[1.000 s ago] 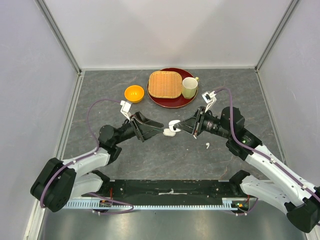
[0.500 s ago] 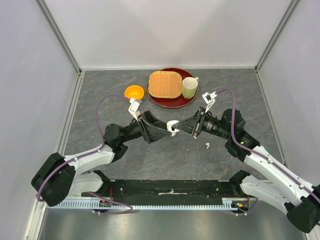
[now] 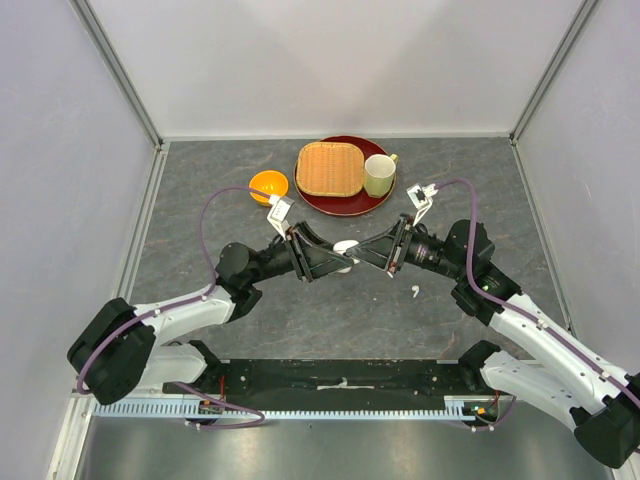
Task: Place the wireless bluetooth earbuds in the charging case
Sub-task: Pick up the charging case at the center of the board.
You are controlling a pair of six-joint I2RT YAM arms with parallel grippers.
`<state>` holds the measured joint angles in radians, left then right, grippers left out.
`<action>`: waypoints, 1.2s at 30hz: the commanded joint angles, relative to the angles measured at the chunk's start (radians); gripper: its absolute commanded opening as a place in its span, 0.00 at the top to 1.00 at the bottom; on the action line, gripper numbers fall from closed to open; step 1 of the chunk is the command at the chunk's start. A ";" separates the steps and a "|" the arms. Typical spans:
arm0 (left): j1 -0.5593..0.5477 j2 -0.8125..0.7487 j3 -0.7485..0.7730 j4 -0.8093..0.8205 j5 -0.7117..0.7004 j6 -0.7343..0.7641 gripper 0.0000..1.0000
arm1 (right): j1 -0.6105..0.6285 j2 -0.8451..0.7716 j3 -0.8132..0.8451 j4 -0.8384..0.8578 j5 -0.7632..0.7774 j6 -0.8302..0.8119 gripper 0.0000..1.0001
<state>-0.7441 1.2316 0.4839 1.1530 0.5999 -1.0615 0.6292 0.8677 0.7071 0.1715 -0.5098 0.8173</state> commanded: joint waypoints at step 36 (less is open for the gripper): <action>-0.020 -0.351 0.006 -0.567 -0.155 0.791 0.96 | -0.005 -0.027 0.129 -0.279 0.223 0.210 0.07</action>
<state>-0.7601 0.9482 0.5037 0.6392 0.5259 -0.5117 0.6262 0.8413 0.8001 -0.0795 -0.3065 0.9020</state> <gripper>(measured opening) 0.343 0.926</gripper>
